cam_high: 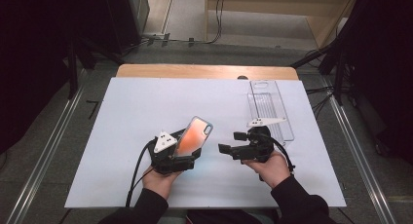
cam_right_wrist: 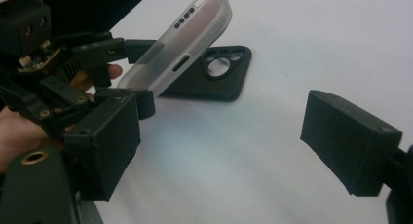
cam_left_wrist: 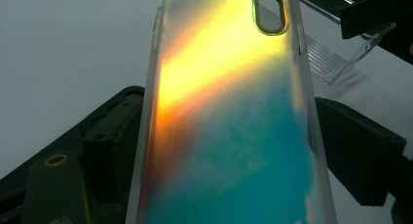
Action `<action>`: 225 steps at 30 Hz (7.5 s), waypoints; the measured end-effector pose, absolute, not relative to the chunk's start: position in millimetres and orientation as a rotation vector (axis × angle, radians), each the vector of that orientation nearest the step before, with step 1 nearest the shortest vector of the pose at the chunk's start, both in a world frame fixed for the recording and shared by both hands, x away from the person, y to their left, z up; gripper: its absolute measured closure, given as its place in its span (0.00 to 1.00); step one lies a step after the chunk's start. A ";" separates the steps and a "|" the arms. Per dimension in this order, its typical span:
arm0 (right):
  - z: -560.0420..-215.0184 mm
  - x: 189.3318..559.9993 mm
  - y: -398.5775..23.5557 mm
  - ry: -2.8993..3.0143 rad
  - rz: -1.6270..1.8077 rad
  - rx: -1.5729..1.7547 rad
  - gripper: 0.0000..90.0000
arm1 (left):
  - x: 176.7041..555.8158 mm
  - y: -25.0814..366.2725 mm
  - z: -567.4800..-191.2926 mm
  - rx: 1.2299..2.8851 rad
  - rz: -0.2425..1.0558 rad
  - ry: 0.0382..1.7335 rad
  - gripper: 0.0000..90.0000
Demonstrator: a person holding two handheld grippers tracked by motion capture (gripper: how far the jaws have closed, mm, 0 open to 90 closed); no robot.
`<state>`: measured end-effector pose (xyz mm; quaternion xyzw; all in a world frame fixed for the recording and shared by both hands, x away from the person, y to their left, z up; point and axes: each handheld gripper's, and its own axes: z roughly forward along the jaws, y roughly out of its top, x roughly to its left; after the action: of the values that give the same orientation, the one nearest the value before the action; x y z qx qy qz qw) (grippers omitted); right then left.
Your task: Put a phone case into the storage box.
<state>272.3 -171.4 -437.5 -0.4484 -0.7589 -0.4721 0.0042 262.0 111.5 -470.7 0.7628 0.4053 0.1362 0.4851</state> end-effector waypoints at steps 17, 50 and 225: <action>-430.0 289.7 -156.2 -2.288 -1.537 -1.436 0.14 | 257.6 103.1 -476.1 1.808 0.360 0.939 0.18; -433.3 318.6 -140.8 -1.981 -1.482 -1.496 0.69 | 247.9 96.4 -474.0 1.748 0.367 0.962 0.18; -412.5 275.1 -161.5 -2.479 -1.701 -0.855 0.00 | 300.9 119.6 -391.6 2.115 -0.244 0.568 0.89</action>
<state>275.1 -161.5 -412.5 -0.2735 -0.7932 -0.5441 0.0078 300.9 119.6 -391.6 0.8562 0.2299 -0.0990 0.4520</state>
